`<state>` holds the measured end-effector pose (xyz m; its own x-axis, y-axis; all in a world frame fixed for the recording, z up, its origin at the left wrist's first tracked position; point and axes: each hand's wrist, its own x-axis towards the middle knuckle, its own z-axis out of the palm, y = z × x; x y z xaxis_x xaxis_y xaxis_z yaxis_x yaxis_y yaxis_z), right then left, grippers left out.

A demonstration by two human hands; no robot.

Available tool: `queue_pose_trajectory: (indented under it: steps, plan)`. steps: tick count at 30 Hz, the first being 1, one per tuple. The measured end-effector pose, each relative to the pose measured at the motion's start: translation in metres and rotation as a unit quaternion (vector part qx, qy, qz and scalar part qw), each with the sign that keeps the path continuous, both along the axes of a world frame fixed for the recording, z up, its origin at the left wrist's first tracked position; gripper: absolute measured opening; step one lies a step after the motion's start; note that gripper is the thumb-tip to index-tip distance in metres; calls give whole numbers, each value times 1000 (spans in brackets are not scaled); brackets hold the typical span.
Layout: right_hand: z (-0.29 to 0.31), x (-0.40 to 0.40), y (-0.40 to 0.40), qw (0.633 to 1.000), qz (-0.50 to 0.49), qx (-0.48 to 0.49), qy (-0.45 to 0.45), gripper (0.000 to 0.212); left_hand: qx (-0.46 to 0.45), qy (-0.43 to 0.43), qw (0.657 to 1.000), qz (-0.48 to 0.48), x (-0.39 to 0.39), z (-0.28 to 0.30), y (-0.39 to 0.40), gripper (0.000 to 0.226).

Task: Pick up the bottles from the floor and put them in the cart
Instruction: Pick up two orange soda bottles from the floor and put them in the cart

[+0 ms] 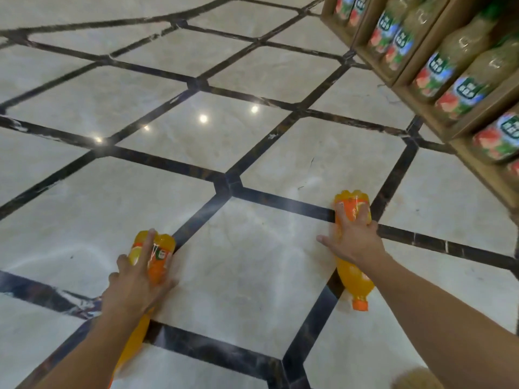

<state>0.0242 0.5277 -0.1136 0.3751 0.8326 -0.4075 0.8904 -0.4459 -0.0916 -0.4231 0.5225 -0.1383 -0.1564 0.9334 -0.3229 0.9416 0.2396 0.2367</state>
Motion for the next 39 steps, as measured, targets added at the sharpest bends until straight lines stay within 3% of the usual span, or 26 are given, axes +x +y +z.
queue_pose_trajectory:
  steps: [6, 9, 15, 20, 29, 39]
  plan:
    - [-15, 10, -2, 994, -108, 0, 19, 120, 3, 27, 1000, 4, 5, 0, 0, 107]
    - [-16, 24, -7, 990, -140, -8, 14, 119, -9, 24, 1000, -11, 11, 3, -3, 110]
    - [-5, 18, -21, 989, -138, 18, 48, 111, 9, -40, 999, -19, 37, 22, -4, 115]
    - [30, -10, -11, 995, -69, 22, 66, 112, 67, -88, 994, -10, 59, 63, 20, 122]
    - [198, -64, 34, 990, 22, 89, 105, 113, 148, -104, 982, -46, 66, 219, 56, 121]
    - [467, -118, 30, 980, 86, 127, 124, 115, 203, -123, 971, -7, 26, 491, 35, 122]
